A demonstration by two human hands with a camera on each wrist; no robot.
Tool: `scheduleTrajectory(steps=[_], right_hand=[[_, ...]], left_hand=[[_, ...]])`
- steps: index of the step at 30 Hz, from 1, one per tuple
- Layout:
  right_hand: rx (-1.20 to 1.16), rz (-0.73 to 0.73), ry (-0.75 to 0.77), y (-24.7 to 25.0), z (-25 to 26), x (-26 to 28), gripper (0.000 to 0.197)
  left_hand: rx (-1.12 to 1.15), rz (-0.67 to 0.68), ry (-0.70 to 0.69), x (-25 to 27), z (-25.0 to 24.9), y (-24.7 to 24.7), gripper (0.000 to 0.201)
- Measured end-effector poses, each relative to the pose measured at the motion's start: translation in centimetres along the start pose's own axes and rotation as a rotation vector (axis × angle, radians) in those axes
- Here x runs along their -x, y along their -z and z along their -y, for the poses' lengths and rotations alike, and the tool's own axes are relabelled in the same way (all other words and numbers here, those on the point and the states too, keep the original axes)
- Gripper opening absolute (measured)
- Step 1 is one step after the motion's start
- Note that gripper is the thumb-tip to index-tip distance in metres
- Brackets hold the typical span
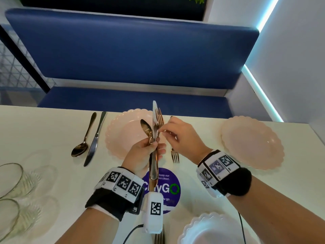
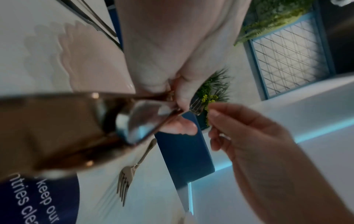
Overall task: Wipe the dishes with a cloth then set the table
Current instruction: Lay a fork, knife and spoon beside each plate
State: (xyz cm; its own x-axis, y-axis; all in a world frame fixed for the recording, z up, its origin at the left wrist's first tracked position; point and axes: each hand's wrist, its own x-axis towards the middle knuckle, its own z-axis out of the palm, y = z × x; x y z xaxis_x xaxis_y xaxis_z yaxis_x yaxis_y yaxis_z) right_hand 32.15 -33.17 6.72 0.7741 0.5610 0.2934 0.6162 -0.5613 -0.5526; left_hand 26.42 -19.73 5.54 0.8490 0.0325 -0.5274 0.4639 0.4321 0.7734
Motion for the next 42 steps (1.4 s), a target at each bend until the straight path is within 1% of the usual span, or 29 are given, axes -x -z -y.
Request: scheduleTrajectory(steps=[3,5,6,9,12,15,17,19,22,24,27,29,31,34,38,40,42], right_hand=[[0.109,0.195,0.082,1.2,0.9,0.4,0.022],[0.198,0.289,0.1,1.9,0.8,0.5,0.021],[0.23,0.325,0.083,2.2,0.7,0.5,0.019],[0.276,0.406,-0.024,3.4,0.0,0.6,0.016],[0.289,0.469,-0.078,4.6,-0.5,1.0,0.017],[0.325,0.538,-0.051,5.5,-1.0,1.6,0.022],[0.362,0.593,-0.024,5.8,-1.2,2.2,0.027],[0.34,0.605,-0.025,6.0,-1.5,2.8,0.029],[0.295,0.554,-0.025,6.0,-1.8,3.4,0.026],[0.247,0.543,-0.084,5.8,-2.1,3.4,0.022],[0.211,0.624,-0.159,5.9,-2.8,3.5,0.024],[0.213,0.703,-0.148,6.1,-3.1,3.6,0.027],[0.244,0.756,-0.122,6.2,-3.3,3.8,0.027],[0.309,0.76,-0.091,5.8,-3.7,4.1,0.021],[0.331,0.722,-0.094,5.3,-4.2,4.4,0.015],[0.367,0.687,-0.076,5.6,-4.3,4.5,0.016],[0.372,0.636,-0.099,6.3,-4.8,4.6,0.016]], left_hand=[[-0.093,0.018,-0.044,0.4,0.6,-1.5,0.016],[-0.15,0.021,-0.048,0.7,1.0,-2.4,0.018],[-0.179,0.016,-0.049,0.8,1.3,-2.7,0.019],[-0.266,0.017,-0.065,1.1,1.7,-3.4,0.016],[-0.321,0.026,-0.094,1.4,2.1,-3.9,0.012],[-0.311,0.035,-0.082,1.7,2.5,-4.5,0.012],[-0.316,0.018,-0.07,1.7,2.9,-4.8,0.012],[-0.342,0.014,-0.062,1.7,3.2,-5.1,0.012],[-0.404,0.049,-0.059,1.8,3.7,-5.6,0.01],[-0.435,0.038,-0.074,1.8,3.9,-5.8,0.008],[-0.417,0.035,-0.08,1.8,4.2,-6.1,0.009],[-0.421,0.034,-0.079,1.7,4.3,-6.1,0.007],[-0.487,0.042,-0.069,1.5,4.5,-6.0,0.007],[-0.617,0.067,-0.048,0.9,4.7,-5.5,0.015],[-0.892,0.115,-0.101,0.5,4.0,-5.1,0.023],[-0.977,0.123,-0.104,0.4,3.3,-4.7,0.025],[-1.03,0.104,-0.1,0.5,2.5,-4.1,0.025]])
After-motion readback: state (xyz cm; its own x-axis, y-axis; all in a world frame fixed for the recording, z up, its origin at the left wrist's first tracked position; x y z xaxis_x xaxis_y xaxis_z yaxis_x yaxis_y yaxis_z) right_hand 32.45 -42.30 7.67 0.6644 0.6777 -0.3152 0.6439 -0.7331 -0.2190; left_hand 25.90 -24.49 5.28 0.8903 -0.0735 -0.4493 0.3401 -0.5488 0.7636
